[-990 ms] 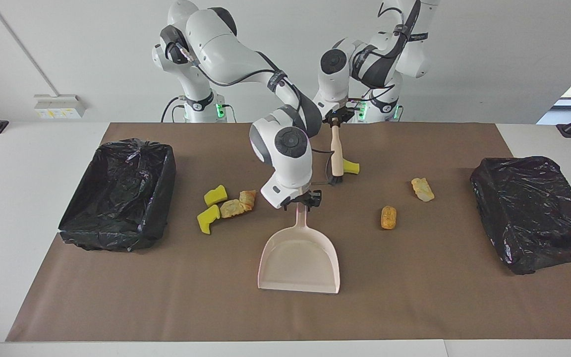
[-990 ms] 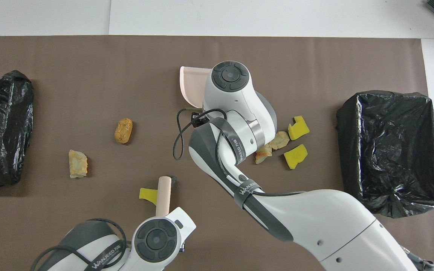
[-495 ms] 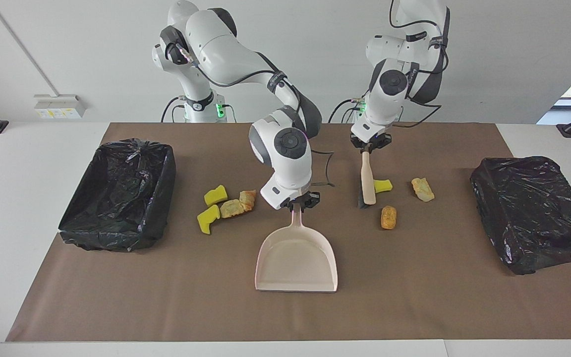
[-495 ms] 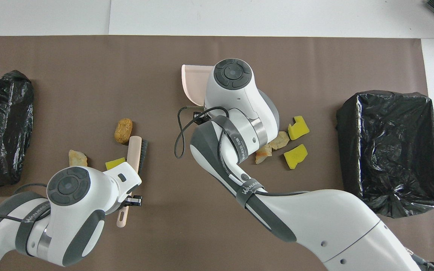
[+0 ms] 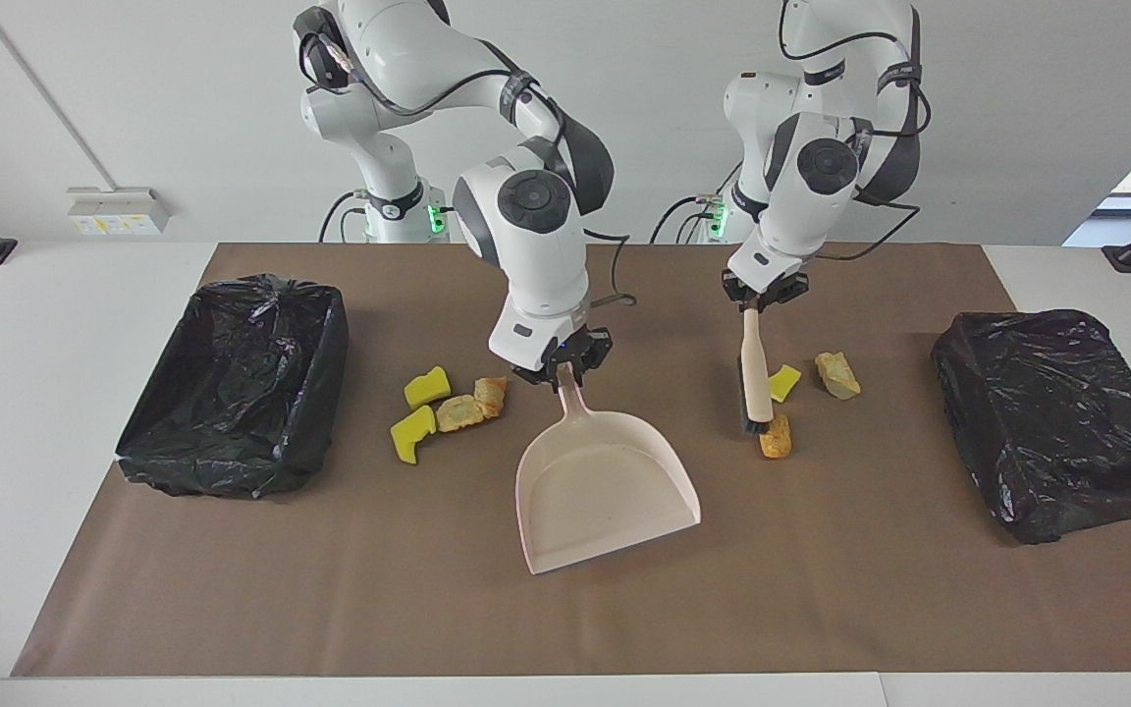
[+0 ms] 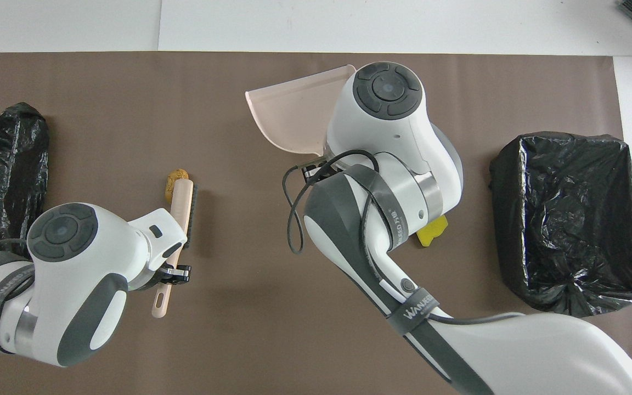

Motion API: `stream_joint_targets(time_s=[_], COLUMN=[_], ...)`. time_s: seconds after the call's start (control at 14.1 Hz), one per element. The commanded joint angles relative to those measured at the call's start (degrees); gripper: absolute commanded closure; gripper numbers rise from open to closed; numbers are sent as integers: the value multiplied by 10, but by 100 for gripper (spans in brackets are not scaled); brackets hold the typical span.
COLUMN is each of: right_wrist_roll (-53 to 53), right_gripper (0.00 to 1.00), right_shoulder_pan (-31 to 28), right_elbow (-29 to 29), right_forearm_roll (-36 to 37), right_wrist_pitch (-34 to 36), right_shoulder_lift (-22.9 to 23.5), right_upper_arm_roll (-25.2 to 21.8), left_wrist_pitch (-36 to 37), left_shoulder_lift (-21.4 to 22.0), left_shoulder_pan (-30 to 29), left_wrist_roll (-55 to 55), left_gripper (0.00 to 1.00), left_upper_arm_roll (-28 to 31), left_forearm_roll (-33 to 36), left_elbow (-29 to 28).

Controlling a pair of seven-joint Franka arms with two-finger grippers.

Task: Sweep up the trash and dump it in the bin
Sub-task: 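Grasp the pink brush with the left gripper while the right lifts the dustpan, then sweep the bread pieces into the dustpan with the left gripper's brush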

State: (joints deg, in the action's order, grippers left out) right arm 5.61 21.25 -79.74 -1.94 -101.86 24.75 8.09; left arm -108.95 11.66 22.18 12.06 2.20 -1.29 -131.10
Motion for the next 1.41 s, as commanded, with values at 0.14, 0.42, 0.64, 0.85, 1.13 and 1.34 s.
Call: stream_joint_targets(time_s=[0.14, 0.42, 0.64, 0.85, 1.13, 1.34], right_wrist_roll=[-268, -417, -426, -422, -405, -376], right_gripper=[100, 100, 100, 100, 100, 100], right_shoulder_pan=[-11, -19, -6, 15, 18, 34], right_elbow=[-176, -275, -291, -292, -292, -291], right_forearm_roll=[5, 21, 25, 93, 100, 102], right_wrist_pitch=[-12, -77, -88, -59, -55, -63], right_shoulder_lift=[-114, -159, -153, -148, -141, -126], right_upper_arm_roll=[4, 4, 4, 4, 4, 4], left_wrist_pitch=[65, 41, -3, -40, -86, -94], left_shoulder_lift=[49, 50, 49, 34, -17, -26], left_shoulder_pan=[-112, -228, -246, -218, -107, -46], left_wrist_roll=[17, 22, 63, 94, 90, 62], left_gripper=[100, 100, 100, 100, 100, 100], left_upper_arm_roll=[-4, -5, -6, -10, -11, -11], left_forearm_roll=[15, 53, 58, 58, 58, 57], left_elbow=[-9, -25, -52, -82, -79, -74])
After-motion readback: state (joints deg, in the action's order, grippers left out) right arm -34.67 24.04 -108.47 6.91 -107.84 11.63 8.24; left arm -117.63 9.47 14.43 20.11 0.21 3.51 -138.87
